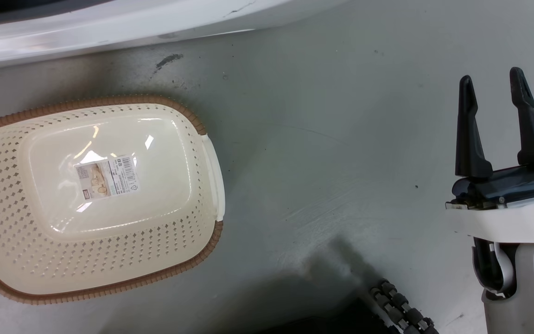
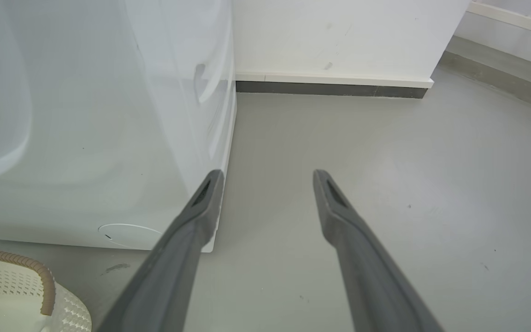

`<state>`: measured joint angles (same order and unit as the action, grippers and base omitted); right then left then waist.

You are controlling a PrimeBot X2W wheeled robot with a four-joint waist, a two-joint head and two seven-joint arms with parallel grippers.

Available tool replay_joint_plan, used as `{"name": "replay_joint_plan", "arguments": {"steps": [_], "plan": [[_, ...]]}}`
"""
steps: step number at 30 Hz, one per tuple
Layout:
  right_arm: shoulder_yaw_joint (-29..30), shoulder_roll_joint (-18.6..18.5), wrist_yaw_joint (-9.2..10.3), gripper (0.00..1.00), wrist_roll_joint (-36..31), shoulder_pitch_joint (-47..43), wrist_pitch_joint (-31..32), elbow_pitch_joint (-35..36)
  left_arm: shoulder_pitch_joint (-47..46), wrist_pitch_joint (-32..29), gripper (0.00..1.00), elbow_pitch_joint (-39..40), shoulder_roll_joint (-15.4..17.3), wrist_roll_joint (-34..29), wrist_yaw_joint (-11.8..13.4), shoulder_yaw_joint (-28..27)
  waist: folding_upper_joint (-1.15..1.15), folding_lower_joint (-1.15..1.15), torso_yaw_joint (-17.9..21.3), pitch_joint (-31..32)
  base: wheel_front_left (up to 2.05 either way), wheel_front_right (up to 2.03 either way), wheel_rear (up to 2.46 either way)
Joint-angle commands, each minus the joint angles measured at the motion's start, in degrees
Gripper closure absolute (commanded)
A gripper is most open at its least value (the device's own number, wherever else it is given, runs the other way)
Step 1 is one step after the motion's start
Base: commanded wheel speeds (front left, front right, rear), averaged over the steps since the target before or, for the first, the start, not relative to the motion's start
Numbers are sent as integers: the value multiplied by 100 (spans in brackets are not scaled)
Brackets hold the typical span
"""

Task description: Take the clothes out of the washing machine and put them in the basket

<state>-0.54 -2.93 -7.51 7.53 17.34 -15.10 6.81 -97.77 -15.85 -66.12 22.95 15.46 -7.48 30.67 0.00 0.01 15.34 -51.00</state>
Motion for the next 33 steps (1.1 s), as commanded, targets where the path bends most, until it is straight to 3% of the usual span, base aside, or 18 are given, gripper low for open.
{"name": "replay_joint_plan", "arguments": {"steps": [1, 13, 33], "plan": [[3, 9, 4, 0, 12, 83, -10, -2, 69, 50, 100, -35, 7, 48, 13, 30, 0, -1, 3, 8, 0, 0, 0], [11, 9, 4, 0, -159, -12, -10, -91, 311, 793, 100, -84, -88, 469, 12, 205, 0, -1, -148, 412, 0, 0, 0], [164, 7, 4, 0, -649, -542, -10, -411, 2407, 2804, 100, 338, -494, 1228, 12, 665, 0, -1, -943, 2025, 0, 0, 0]]}}
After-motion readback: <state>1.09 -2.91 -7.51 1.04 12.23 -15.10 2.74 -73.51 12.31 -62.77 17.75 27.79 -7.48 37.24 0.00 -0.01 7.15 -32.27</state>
